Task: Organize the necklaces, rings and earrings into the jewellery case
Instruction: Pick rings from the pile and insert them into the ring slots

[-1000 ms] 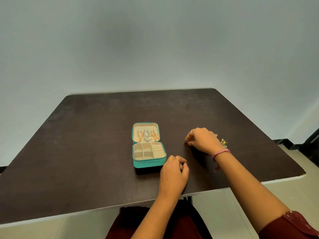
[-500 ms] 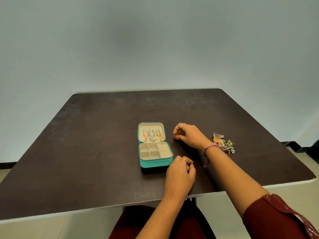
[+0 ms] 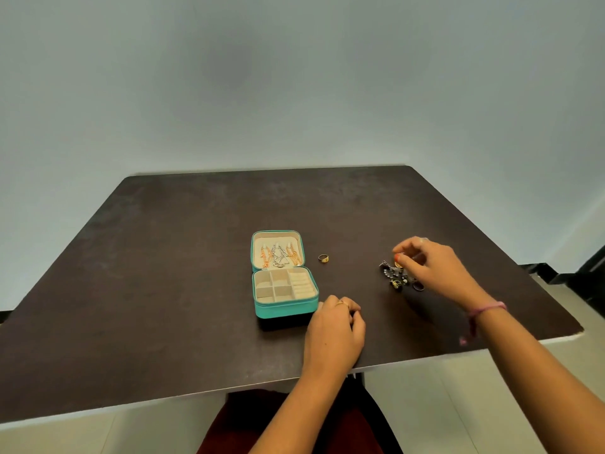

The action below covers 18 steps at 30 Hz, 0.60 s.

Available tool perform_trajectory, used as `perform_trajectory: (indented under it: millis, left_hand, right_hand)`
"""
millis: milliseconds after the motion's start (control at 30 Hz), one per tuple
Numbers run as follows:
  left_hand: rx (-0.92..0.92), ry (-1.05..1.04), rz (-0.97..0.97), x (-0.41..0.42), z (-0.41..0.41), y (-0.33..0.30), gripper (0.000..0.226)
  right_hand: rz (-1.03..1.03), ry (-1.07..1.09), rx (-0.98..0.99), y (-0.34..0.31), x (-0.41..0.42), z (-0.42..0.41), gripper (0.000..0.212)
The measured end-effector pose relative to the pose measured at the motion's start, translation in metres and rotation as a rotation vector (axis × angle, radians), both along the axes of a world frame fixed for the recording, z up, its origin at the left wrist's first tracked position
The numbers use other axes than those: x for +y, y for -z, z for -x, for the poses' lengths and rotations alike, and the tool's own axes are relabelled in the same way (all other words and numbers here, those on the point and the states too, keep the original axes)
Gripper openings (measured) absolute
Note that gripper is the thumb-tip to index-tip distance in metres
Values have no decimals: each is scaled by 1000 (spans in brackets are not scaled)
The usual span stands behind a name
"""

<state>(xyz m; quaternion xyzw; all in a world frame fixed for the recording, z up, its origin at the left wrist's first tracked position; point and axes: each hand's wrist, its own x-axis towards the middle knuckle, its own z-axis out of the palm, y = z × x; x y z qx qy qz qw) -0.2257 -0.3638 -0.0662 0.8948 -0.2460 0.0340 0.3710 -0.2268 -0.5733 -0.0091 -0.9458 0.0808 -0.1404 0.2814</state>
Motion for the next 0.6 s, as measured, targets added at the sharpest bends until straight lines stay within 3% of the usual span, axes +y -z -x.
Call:
perform_trajectory:
  millis: [133, 300, 433, 600]
  left_hand:
    - [-109, -11, -86, -4, 2, 7, 22]
    - [-229, -49, -193, -10, 3, 9, 30]
    - [-215, -42, -183, -10, 3, 10, 30]
    - [-207, -25, -176, -11, 3, 8, 28]
  right_hand:
    - [-42, 72, 36, 27, -28, 49, 17]
    - [80, 62, 12, 45, -33, 65, 26]
    - [185, 71, 54, 50, -31, 56, 31]
    - [138, 41, 11, 50, -31, 63, 17]
